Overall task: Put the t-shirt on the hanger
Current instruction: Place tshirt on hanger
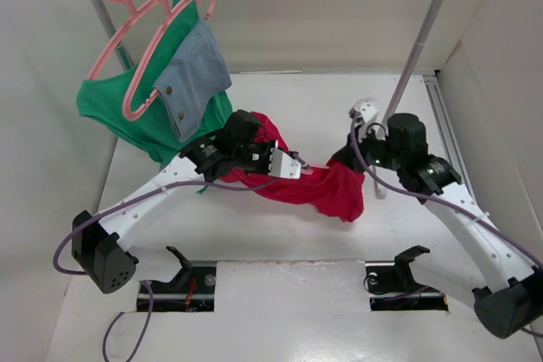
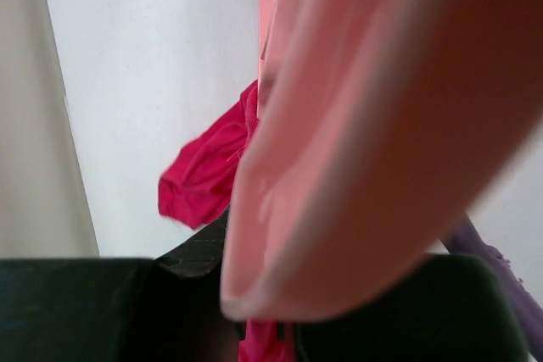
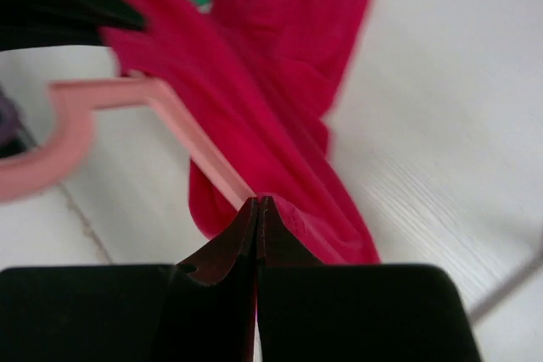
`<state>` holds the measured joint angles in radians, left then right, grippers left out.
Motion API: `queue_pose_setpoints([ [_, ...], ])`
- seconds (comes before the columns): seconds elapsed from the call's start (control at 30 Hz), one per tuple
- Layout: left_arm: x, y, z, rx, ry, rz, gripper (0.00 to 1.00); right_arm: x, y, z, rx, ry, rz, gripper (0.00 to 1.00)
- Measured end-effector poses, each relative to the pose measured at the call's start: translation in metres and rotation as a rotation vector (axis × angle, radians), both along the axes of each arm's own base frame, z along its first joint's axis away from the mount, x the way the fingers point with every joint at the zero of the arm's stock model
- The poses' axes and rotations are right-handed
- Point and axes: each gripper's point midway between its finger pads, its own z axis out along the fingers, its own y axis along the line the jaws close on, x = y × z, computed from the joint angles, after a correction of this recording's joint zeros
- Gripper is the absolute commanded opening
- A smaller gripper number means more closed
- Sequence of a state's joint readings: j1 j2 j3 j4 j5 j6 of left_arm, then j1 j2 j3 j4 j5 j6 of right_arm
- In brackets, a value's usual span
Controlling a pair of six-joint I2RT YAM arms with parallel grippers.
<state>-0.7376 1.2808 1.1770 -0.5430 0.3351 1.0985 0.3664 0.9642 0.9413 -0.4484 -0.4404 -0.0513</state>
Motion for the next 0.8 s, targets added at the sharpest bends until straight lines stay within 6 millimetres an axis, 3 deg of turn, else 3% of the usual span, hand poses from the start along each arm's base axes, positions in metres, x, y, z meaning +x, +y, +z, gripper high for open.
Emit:
queue_pose_setpoints([
  [0.1,0.000,-0.014,0.010,-0.043,0.025,-0.013,0.00,-0.009,0.037,0.009,-0.008,-0.018,0.139,0.00],
  [0.17,-0.002,-0.018,0.012,-0.062,0.042,-0.023,0.00,-0.010,0.040,0.009,-0.016,-0.022,0.156,0.02],
  [0.23,-0.006,-0.021,0.012,-0.075,0.065,-0.037,0.00,-0.010,0.037,0.008,-0.031,-0.026,0.153,0.09],
  [0.27,-0.008,-0.023,0.011,-0.084,0.080,-0.046,0.00,-0.011,0.035,0.007,-0.042,-0.025,0.152,0.31],
  [0.3,-0.010,-0.024,0.011,-0.096,0.095,-0.054,0.00,-0.012,0.032,0.005,-0.054,-0.019,0.151,0.42],
  [0.4,-0.016,-0.027,0.011,-0.128,0.147,-0.079,0.00,-0.016,0.024,0.006,-0.102,-0.017,0.154,0.66],
  [0.67,-0.027,-0.030,0.011,-0.174,0.225,-0.122,0.00,-0.021,0.016,0.055,-0.153,-0.140,0.203,0.69],
  [0.8,-0.031,-0.033,0.011,-0.193,0.255,-0.140,0.00,-0.026,0.025,0.049,-0.167,-0.147,0.283,0.68],
])
